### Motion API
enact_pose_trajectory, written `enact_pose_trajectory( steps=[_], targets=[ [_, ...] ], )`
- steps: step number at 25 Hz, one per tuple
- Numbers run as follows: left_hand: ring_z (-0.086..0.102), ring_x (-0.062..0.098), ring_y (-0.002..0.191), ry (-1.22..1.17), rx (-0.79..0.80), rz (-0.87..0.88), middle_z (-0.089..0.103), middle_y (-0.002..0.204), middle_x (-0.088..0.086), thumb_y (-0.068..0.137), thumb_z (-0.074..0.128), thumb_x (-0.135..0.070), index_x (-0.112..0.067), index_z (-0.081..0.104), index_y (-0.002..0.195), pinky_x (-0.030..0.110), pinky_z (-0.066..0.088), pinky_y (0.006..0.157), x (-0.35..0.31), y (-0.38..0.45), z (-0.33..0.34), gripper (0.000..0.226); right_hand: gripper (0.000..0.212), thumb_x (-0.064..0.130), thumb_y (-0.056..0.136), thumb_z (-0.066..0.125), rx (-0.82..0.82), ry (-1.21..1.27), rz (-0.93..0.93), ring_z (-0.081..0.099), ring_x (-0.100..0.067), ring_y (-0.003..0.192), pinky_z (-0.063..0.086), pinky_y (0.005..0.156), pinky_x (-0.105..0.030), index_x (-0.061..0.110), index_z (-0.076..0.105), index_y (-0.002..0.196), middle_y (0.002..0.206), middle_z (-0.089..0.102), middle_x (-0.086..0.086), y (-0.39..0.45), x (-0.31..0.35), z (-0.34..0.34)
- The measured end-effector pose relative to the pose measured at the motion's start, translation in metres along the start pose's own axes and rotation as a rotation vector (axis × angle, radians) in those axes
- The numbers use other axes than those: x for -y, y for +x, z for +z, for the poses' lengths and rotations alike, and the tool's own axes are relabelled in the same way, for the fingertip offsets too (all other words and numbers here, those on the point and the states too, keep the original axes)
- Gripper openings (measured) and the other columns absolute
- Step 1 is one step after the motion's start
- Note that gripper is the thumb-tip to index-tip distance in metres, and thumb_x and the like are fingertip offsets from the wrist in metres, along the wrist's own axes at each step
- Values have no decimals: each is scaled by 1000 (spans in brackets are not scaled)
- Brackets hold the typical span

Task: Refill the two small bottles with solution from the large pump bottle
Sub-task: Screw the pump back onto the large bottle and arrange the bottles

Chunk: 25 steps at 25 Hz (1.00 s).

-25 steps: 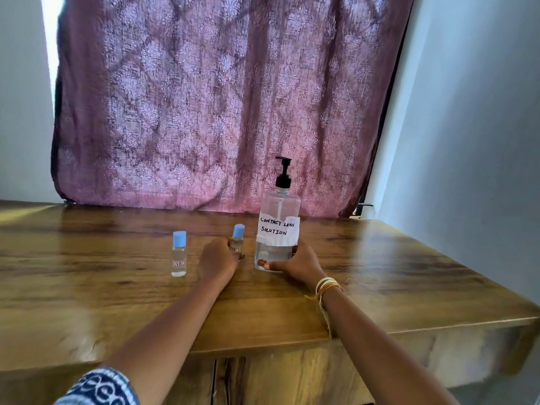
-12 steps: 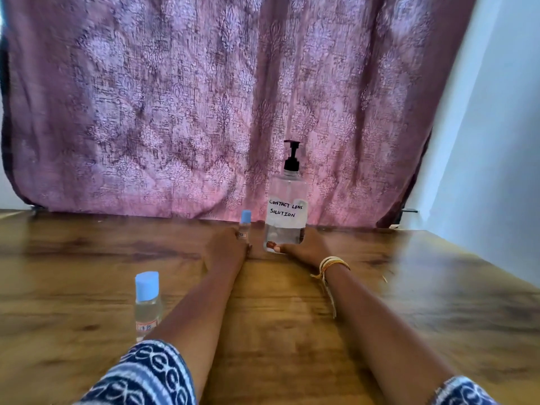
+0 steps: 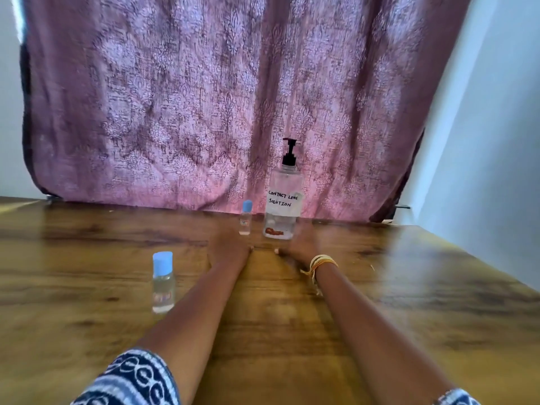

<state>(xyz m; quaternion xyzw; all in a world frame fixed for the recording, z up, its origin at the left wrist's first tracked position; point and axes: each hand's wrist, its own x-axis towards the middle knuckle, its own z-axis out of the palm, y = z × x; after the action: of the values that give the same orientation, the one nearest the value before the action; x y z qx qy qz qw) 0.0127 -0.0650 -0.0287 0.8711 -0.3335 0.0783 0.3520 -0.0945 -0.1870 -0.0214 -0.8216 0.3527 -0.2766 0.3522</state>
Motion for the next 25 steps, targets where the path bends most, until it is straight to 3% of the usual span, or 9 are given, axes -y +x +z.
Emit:
enact_pose_trajectory(
  steps=[3,5,7,10,13,15,17,20,25],
  targets=[
    [60,31,107,-59,75,17,65,113,13,83,68,-26,-10,61,111,36,47,88,3,-52,-26,33,52,13,68,82,12,-8,89,59,-19,91,53,93,-46,13,53,111,98,61,-3,-59,13,-1],
    [61,26,106,-88,150,1,67,111,9,80,73,-28,-12,67,104,31,46,86,11,-76,-43,29,53,19,69,82,26,-48,104,56,-21,81,55,83,-43,12,50,110,91,56,-7,-92,18,0],
    [63,21,103,-118,189,9,70,108,4,78,75,-29,-14,71,98,29,47,88,22,-102,-64,26,61,20,74,76,44,-87,73,60,-26,92,51,84,-38,6,45,124,105,59,-11,-129,28,0],
    [66,17,97,-167,184,61,74,99,2,78,75,-24,-13,75,92,27,50,86,38,-143,-93,18,51,19,84,63,43,-168,11,61,-26,101,48,87,-32,7,45,129,121,61,-12,-180,43,7],
    [69,21,84,-242,-15,-9,74,83,6,76,72,-18,-9,75,79,29,52,76,64,-162,-110,10,31,22,90,53,40,-318,-143,59,-33,109,47,90,-38,8,55,117,117,64,-15,-217,54,17],
    [69,27,74,-304,-156,-135,71,73,8,71,72,-22,-7,68,78,35,54,69,77,-166,-119,16,24,20,91,49,30,-366,-195,60,-35,106,47,87,-39,6,60,107,113,65,-17,-226,56,21],
    [68,28,60,-377,-169,-236,67,65,8,69,74,-27,-10,56,81,37,54,63,77,-166,-129,28,23,19,89,48,4,-373,-216,60,-35,104,49,86,-39,7,62,103,111,65,-16,-227,57,21],
    [62,25,46,-311,-77,-181,68,64,8,76,75,-28,-17,54,72,33,52,59,73,-155,-134,24,21,18,85,49,-22,-380,-236,62,-33,99,53,84,-39,9,64,97,106,65,-13,-220,55,23],
    [62,25,71,-156,-36,-118,72,81,12,77,75,-31,-8,71,83,31,43,60,74,-114,-116,24,17,19,80,54,-29,-389,-255,62,-26,92,52,79,-34,12,67,89,98,65,-8,-187,49,24]
  ],
)
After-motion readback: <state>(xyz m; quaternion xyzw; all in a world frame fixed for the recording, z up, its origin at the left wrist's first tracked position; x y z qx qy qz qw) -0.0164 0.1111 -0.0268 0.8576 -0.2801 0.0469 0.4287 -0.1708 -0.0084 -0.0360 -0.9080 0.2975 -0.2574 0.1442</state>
